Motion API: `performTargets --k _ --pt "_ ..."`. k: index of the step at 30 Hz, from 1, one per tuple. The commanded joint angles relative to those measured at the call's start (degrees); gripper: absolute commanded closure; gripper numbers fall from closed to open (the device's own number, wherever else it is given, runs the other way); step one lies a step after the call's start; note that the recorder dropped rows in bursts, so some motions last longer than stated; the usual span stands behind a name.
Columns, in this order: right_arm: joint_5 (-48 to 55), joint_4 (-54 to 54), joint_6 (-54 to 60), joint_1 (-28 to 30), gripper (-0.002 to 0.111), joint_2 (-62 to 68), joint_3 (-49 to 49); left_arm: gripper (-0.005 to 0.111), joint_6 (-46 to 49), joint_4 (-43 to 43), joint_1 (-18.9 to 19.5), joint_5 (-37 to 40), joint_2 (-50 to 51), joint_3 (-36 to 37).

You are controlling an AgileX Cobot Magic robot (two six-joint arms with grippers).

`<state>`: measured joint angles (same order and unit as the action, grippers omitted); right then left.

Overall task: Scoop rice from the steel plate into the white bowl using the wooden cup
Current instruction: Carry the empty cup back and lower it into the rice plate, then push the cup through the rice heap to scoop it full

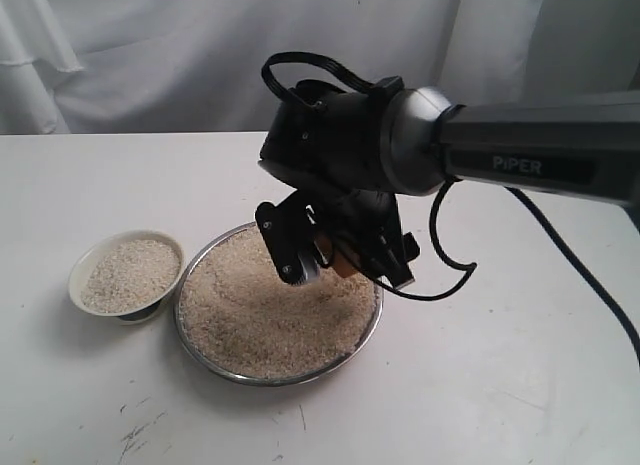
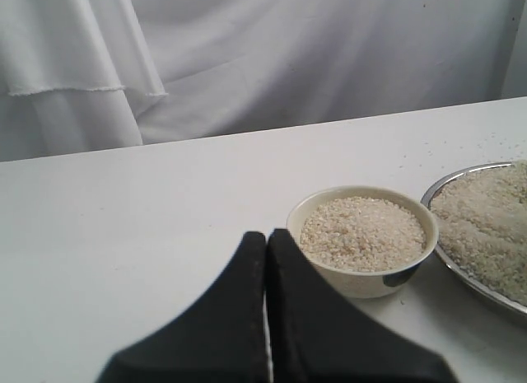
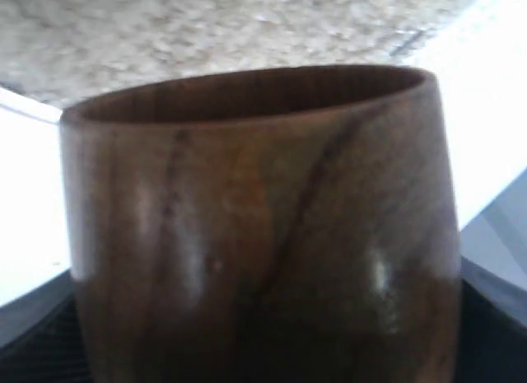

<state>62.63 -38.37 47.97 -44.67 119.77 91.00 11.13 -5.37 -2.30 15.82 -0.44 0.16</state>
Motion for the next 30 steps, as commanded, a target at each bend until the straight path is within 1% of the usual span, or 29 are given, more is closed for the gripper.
performTargets --k 1,7,10,17,21,23,27,30 --pt "-7.53 -4.34 -1.26 0.34 0.108 -0.84 -0.14 0.107 -0.17 -0.06 -0.37 -0.58 0.44 -0.16" --pt "-16.41 -13.94 -1.49 1.48 0.108 -0.84 -0.14 0.107 -0.17 -0.06 -0.37 -0.58 0.44 -0.16" --pt "-16.42 -16.50 -1.66 1.79 0.108 -0.84 -0.14 0.107 -0.17 -0.06 -0.37 -0.58 0.44 -0.16" --pt "-15.44 -15.82 -1.66 2.48 0.108 -0.84 -0.14 0.107 -0.24 -0.06 -0.37 -0.58 0.44 -0.16" --pt "-15.86 -11.59 -0.64 2.48 0.108 -0.84 -0.37 0.107 -0.24 -0.06 -0.37 -0.58 0.44 -0.16" --pt "-15.86 -11.96 0.29 2.19 0.108 -0.84 -1.92 0.107 -0.24 -0.06 -0.37 -0.58 0.44 -0.16" --pt "-15.86 -17.74 0.66 0.66 0.108 -0.84 -5.96 0.107 -0.24 -0.06 -0.37 -0.58 0.44 -0.16" --pt "-15.86 -25.41 -1.19 -0.72 0.108 -0.84 -8.63 0.107 -0.11 -0.06 -0.37 -0.58 0.44 -0.16"
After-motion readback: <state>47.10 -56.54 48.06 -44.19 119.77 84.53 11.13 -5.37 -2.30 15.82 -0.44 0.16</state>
